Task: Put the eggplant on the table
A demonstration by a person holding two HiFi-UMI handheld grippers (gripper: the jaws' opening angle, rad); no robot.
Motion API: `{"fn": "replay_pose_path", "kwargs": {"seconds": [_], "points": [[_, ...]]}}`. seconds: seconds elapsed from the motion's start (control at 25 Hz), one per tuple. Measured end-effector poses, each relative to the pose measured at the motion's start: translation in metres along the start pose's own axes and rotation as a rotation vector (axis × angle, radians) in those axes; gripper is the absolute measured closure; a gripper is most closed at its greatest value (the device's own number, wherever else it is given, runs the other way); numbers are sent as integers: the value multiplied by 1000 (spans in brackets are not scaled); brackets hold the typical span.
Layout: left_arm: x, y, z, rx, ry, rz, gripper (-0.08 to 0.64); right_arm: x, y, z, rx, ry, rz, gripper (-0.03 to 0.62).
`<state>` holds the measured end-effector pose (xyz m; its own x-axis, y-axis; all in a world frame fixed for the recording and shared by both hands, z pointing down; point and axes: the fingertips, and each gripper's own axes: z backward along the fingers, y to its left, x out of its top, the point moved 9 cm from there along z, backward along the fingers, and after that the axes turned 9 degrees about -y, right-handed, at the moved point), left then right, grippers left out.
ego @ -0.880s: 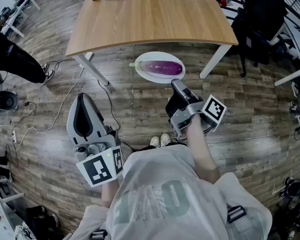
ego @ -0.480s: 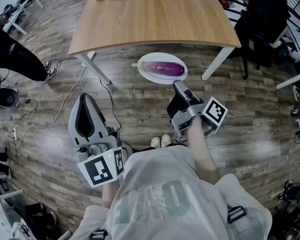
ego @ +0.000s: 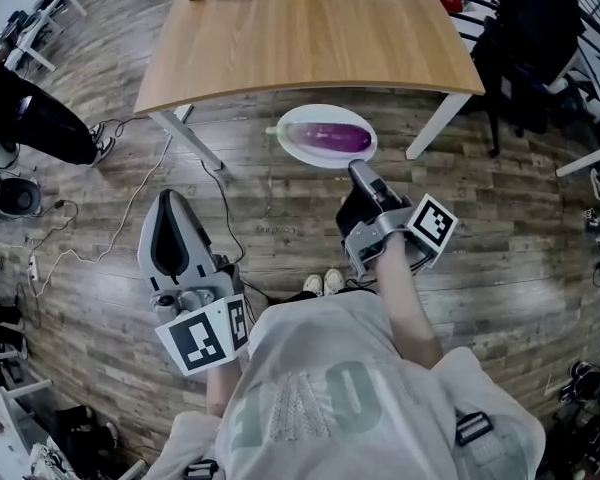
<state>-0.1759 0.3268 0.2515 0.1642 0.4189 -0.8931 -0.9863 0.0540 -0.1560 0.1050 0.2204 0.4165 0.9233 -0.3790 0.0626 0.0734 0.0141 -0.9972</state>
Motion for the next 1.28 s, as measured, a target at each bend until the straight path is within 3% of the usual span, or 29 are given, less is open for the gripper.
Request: {"fn": "replay_pose_path", "kwargs": {"seconds": [0.56,1.28], "points": [[-28,-15,-35,28,14,21,552,38,-7,-33,-19,30,3,566],[-106,-21,-184,-78,5,89,551,80,-15,-158,-21,0,21,566]]}}
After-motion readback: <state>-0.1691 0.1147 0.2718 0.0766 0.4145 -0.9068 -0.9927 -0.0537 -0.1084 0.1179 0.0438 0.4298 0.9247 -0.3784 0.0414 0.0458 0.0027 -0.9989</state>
